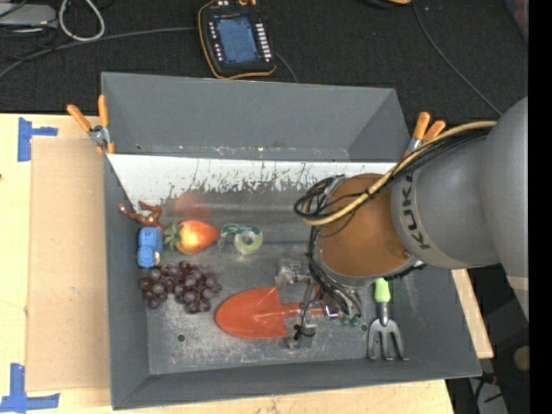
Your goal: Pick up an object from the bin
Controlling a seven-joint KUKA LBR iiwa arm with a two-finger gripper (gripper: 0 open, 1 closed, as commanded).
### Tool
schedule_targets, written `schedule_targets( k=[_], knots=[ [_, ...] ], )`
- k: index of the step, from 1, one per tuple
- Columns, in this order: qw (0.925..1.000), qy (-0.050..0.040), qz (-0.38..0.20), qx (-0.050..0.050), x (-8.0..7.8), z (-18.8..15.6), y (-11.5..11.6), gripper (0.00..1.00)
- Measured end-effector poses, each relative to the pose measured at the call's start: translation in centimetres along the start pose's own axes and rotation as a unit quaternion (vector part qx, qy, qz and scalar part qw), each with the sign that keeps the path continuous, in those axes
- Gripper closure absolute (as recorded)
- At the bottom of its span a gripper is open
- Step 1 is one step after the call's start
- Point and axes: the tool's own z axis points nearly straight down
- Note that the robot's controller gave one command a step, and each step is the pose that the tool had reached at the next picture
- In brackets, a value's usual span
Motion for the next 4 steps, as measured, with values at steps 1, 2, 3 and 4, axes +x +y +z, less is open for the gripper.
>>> schedule_targets(
  k=[1, 2, 3, 4],
  knots=[
    [1.0, -0.0027, 0.005, -0.001, -0.09, -0.01, 0.54, 0.0],
    [1.0, -0.0001, 0.002, -0.001, -0.03, 0.0, 0.16, 1.0],
    [1.0, -0.0001, 0.002, -0.001, -0.03, 0.0, 0.16, 1.0],
    [1.0, 0.0015, 0.003, -0.001, 0.09, -0.78, 0.17, 1.0]
  ],
)
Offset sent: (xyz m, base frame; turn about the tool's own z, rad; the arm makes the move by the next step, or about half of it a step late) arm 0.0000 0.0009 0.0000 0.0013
